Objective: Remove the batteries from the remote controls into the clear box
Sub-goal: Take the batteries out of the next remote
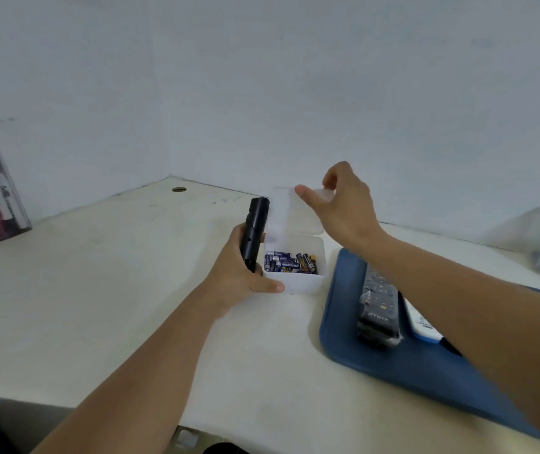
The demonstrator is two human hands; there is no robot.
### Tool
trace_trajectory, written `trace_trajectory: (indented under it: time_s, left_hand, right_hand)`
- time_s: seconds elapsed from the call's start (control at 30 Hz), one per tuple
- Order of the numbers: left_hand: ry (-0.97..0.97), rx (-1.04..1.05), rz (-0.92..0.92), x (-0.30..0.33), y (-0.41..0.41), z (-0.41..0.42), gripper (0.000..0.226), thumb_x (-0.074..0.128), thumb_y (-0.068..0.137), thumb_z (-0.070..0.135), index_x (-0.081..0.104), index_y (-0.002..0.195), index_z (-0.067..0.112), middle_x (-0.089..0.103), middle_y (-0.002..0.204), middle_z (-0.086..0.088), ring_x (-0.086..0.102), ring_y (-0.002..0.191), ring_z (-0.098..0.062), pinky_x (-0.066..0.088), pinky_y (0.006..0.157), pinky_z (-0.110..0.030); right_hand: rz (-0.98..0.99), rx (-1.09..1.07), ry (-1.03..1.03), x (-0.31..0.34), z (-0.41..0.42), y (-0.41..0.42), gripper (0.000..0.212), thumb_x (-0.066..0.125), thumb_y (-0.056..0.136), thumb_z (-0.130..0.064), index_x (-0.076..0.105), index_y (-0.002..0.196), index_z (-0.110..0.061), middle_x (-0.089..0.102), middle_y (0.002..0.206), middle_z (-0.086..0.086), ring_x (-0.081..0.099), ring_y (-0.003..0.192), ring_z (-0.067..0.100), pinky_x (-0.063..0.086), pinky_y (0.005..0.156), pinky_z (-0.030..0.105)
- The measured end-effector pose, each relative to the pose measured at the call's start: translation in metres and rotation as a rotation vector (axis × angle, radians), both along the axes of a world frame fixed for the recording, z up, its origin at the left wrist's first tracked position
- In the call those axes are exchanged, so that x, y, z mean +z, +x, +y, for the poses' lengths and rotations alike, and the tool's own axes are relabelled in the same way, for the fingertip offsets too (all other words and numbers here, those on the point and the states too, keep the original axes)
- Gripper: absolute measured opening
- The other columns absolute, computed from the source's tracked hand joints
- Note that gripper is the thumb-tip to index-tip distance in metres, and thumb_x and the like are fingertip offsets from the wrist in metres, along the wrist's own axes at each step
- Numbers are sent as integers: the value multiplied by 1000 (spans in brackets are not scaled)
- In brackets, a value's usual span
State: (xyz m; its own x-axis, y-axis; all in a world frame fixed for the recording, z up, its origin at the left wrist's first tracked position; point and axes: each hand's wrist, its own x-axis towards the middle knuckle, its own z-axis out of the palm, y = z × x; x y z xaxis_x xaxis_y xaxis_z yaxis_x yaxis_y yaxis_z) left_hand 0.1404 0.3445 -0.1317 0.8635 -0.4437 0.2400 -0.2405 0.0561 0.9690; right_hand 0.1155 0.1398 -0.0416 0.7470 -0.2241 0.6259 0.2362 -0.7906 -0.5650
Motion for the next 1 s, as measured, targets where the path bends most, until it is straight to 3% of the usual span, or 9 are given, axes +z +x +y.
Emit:
trace_trajectory:
  time_s: [0.17, 0.23, 0.33, 0.43, 0.57, 0.63, 0.7, 0.77, 1.0]
  left_hand:
    - [53, 14, -162, 2, -6, -3, 91, 93, 49, -9, 54, 123, 27, 65, 118, 6, 62, 85, -21, 59, 73, -51]
    - [51, 2, -179, 2, -7, -4, 98, 91, 50, -11, 54, 130, 33, 65, 122, 8, 68, 102, -13, 62, 80, -41]
    - [46, -7, -185, 3, -7, -7, 110, 87, 52, -15, 48, 140, 37, 62, 134, 8, 67, 113, -11, 59, 86, -31]
    - [41, 36, -199, 2, -8, -9, 110, 86, 52, -15, 46, 139, 40, 63, 125, 12, 65, 99, -18, 59, 86, -38]
    - [78, 103, -248, 3, -9, -12, 102, 85, 55, -19, 48, 131, 38, 60, 111, 4, 51, 93, -18, 55, 89, -49]
    - [84, 123, -253, 4, -11, -14, 99, 86, 55, -19, 49, 128, 38, 58, 111, 1, 52, 93, -17, 55, 88, -50]
    - [75, 138, -248, 5, -13, -15, 100, 85, 54, -18, 48, 128, 39, 60, 112, 0, 53, 93, -17, 55, 88, -53]
    - [81, 141, -235, 6, -15, -16, 100, 85, 53, -15, 48, 130, 37, 60, 112, -5, 53, 92, -19, 54, 88, -59]
    - [134, 166, -222, 7, -15, -15, 98, 83, 49, -7, 48, 121, 48, 62, 111, -28, 60, 87, -28, 54, 83, -65]
  right_hand:
    - [2, -161, 310, 0, 16, 4, 36, 68, 86, -48, 49, 73, -21, 56, 104, 10, 54, 72, 12, 39, 63, 21]
    - [25, -118, 341, -3, 17, 0, 29, 68, 89, -40, 59, 75, -17, 63, 100, 13, 60, 77, 17, 47, 73, 28]
    - [25, -75, 236, -5, 14, -14, 18, 68, 87, -28, 67, 73, -16, 68, 72, 2, 59, 65, 9, 47, 64, 22]
    - [74, 26, 37, -1, 4, -36, 10, 71, 80, -18, 71, 70, -20, 68, 63, -8, 58, 55, -2, 43, 54, 9]
    - [336, 19, -507, -5, 0, -52, 19, 65, 86, -12, 76, 100, -21, 73, 93, -4, 66, 84, 14, 55, 78, 32]
    - [351, -77, -811, -9, 9, -55, 28, 56, 83, 0, 71, 95, -20, 66, 85, -1, 63, 75, 23, 53, 67, 35]
    - [359, -117, -1035, -12, 21, -55, 32, 49, 70, 10, 60, 81, -18, 51, 68, -2, 45, 52, 19, 33, 46, 30]
    - [406, -112, -1127, -14, 29, -55, 29, 51, 71, 9, 55, 82, -18, 52, 71, -1, 32, 48, 17, 20, 45, 29]
    - [485, -134, -1091, -23, 32, -40, 29, 54, 80, 6, 61, 101, -12, 58, 85, 4, 33, 52, 17, 21, 47, 29]
